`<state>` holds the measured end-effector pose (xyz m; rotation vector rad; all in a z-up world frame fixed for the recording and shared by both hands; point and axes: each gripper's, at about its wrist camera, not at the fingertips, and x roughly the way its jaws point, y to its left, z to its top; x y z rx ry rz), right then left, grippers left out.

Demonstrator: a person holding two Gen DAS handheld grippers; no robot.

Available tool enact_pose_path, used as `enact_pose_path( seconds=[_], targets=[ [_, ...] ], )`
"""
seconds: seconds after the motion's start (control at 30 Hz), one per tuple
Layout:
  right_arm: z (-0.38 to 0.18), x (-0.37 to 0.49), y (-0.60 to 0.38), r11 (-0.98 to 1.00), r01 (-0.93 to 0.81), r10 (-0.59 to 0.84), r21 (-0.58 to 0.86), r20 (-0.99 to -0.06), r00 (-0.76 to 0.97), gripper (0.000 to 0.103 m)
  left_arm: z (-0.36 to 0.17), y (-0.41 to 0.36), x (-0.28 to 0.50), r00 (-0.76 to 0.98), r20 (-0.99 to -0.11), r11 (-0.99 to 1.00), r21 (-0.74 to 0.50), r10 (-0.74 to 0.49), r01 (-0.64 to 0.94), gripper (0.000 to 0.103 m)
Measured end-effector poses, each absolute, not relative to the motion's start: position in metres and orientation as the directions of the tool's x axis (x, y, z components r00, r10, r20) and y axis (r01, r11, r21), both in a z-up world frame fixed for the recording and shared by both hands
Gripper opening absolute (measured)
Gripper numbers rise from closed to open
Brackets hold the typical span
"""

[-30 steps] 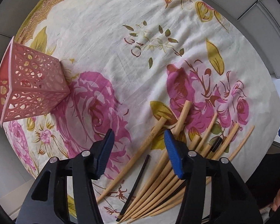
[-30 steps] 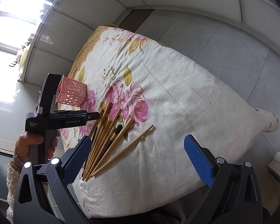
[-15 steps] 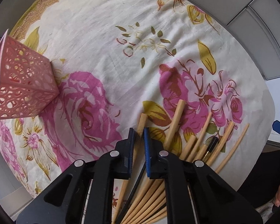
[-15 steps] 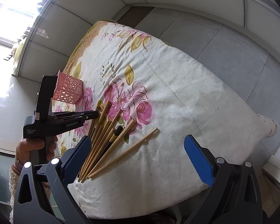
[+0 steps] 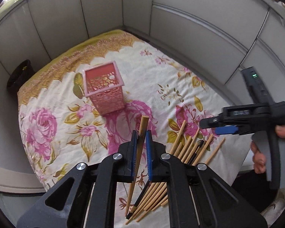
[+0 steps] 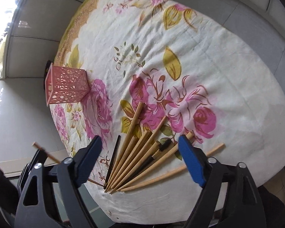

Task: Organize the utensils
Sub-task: 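Lower the left gripper onto a wooden chopstick and close it while the right gripper grasps another, then lift the left gripper's chopstick upright over the pink cup while the right gripper carries its chopstick there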

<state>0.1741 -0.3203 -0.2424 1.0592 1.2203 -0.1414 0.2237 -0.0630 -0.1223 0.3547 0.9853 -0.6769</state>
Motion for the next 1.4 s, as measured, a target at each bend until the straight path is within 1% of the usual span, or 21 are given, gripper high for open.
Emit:
enact_pose_path(
  seconds=[0.03, 0.07, 0.1, 0.13, 0.2, 0.27, 0.33, 0.47, 0.53, 0.57, 0.63, 0.7, 0.83, 0.97, 1.1, 1.23, 1.4],
  targets=[
    [-0.248, 0.182, -0.318, 0.535, 0.621, 0.442, 0.572, -0.817, 0.371, 0.058, -0.114, -0.055, 0.220, 0.394, -0.840, 0.752, -0.026, -0.374, 0.659, 0.008],
    [-0.253, 0.191, -0.315, 0.528, 0.641, 0.454, 0.557, -0.823, 0.341, 0.046, -0.103, -0.045, 0.216, 0.413, -0.825, 0.758, -0.028, -0.386, 0.652, 0.008],
    [-0.258, 0.198, -0.313, 0.525, 0.658, 0.457, 0.540, -0.831, 0.317, 0.038, -0.107, -0.051, 0.205, 0.430, -0.810, 0.762, -0.031, -0.398, 0.647, 0.008],
    [-0.262, 0.203, -0.311, 0.522, 0.672, 0.457, 0.525, -0.838, 0.300, 0.036, -0.100, -0.046, 0.203, 0.445, -0.796, 0.765, -0.037, -0.412, 0.643, 0.008],
    [-0.268, 0.214, -0.307, 0.518, 0.704, 0.440, 0.487, -0.857, 0.269, 0.025, -0.094, -0.038, 0.200, 0.468, -0.769, 0.771, -0.051, -0.436, 0.634, 0.008],
    [-0.275, 0.222, -0.304, 0.497, 0.736, 0.439, 0.460, -0.865, 0.244, 0.022, -0.090, -0.032, 0.196, 0.477, -0.748, 0.768, -0.070, -0.463, 0.637, 0.007],
    [-0.279, 0.227, -0.304, 0.469, 0.771, 0.427, 0.430, -0.875, 0.228, 0.021, -0.087, -0.027, 0.195, 0.477, -0.731, 0.761, -0.089, -0.488, 0.642, 0.007],
    [-0.273, 0.247, -0.300, 0.487, 0.798, 0.372, 0.354, -0.911, 0.178, 0.020, -0.084, -0.021, 0.195, 0.488, -0.712, 0.761, -0.101, -0.506, 0.641, 0.007],
    [-0.271, 0.256, -0.296, 0.510, 0.804, 0.334, 0.307, -0.931, 0.144, 0.012, -0.082, -0.019, 0.193, 0.497, -0.705, 0.763, -0.098, -0.506, 0.639, 0.007],
    [-0.270, 0.259, -0.295, 0.528, 0.800, 0.308, 0.285, -0.942, 0.132, 0.011, -0.081, -0.018, 0.192, 0.500, -0.700, 0.763, -0.101, -0.510, 0.638, 0.007],
    [-0.266, 0.264, -0.292, 0.551, 0.784, 0.277, 0.286, -0.949, 0.151, 0.010, -0.078, -0.014, 0.190, 0.505, -0.691, 0.763, -0.107, -0.518, 0.637, 0.007],
    [-0.264, 0.262, -0.289, 0.563, 0.763, 0.257, 0.318, -0.945, 0.204, 0.010, -0.075, -0.010, 0.189, 0.512, -0.685, 0.769, -0.111, -0.518, 0.630, 0.007],
    [-0.255, 0.244, -0.276, 0.573, 0.693, 0.293, 0.437, -0.899, 0.324, 0.010, -0.071, -0.008, 0.185, 0.527, -0.675, 0.781, -0.119, -0.516, 0.613, 0.007],
    [-0.212, 0.214, -0.254, 0.664, 0.553, 0.235, 0.503, -0.843, 0.484, 0.010, -0.068, -0.016, 0.174, 0.561, -0.670, 0.801, -0.085, -0.487, 0.593, 0.007],
    [-0.173, 0.176, -0.244, 0.733, 0.447, 0.196, 0.512, -0.789, 0.582, 0.009, -0.058, -0.019, 0.159, 0.579, -0.655, 0.814, -0.099, -0.486, 0.572, 0.007],
    [-0.135, 0.146, -0.243, 0.766, 0.368, 0.190, 0.527, -0.733, 0.654, 0.008, -0.044, -0.021, 0.147, 0.607, -0.637, 0.835, -0.108, -0.475, 0.540, 0.007],
    [-0.078, 0.113, -0.233, 0.837, 0.285, 0.130, 0.468, -0.675, 0.727, 0.008, -0.021, -0.023, 0.133, 0.658, -0.593, 0.862, -0.133, -0.465, 0.490, 0.007]
  ],
)
